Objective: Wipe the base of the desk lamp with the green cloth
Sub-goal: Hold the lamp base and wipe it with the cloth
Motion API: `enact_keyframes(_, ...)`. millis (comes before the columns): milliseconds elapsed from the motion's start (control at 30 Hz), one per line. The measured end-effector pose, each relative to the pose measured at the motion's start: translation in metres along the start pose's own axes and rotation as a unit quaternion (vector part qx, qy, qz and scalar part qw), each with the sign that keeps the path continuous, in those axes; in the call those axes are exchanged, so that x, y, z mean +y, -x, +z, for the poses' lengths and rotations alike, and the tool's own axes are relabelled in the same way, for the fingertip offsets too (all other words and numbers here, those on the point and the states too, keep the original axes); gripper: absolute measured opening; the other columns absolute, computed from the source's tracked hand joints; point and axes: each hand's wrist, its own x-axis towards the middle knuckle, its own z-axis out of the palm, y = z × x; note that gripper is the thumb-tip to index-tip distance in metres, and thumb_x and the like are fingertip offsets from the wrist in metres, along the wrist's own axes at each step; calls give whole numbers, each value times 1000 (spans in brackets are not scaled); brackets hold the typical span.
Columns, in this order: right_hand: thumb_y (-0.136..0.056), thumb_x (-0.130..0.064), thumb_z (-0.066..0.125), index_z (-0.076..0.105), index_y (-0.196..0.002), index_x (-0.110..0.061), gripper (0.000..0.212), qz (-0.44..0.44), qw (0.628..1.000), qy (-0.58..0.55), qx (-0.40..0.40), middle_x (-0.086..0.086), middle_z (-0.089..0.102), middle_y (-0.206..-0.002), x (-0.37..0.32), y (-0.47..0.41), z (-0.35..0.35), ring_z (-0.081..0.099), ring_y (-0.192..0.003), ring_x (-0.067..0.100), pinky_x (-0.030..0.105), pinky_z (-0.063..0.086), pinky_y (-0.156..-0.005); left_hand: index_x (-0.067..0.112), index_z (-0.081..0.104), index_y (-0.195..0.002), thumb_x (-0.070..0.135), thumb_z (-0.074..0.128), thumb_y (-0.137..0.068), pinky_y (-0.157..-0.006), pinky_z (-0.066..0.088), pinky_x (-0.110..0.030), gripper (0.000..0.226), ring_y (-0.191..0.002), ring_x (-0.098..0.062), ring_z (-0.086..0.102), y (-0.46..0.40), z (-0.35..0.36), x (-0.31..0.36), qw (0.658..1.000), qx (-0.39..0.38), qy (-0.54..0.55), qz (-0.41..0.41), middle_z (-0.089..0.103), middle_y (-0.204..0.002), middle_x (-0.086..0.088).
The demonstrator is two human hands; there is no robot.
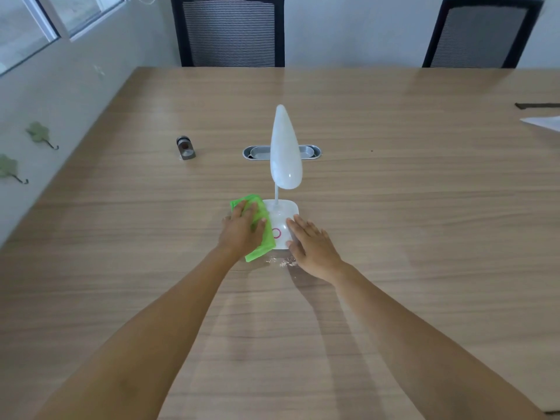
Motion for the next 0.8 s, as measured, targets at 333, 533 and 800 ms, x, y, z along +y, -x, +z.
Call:
enact_keyframes(333,-98,-37,33,14,-149,-27,55,1,1000,-7,-16,-1,7,-161,0,-1,-1,11,-148,24,49,12,-118,-2,49,-131,10,54,-90,-112,31,-32,43,-136,-31,38,10,-12,15,992,30,60,106,34,-150,-20)
enact_keyframes(533,-99,-37,34,14,-149,-26,55,0,1000,-4,-21,0,7,-161,0,-2,-3,10,-148,24,50,12,-118,4,54,-128,17,59,-88,-108,34,-30,42,-127,-30,48,7,-14,0,998,34,46,41,41,-145,-17)
enact_keyframes(800,-99,-35,34,13,-149,-26,55,3,1000,-3,-26,0,6,-161,-2,-1,-3,10,-148,24,51,14,-118,6,67,-111,3,57,-83,-97,42,-26,29,-113,-28,59,4,-43,-8,970,106,202,-83,65,-121,-14)
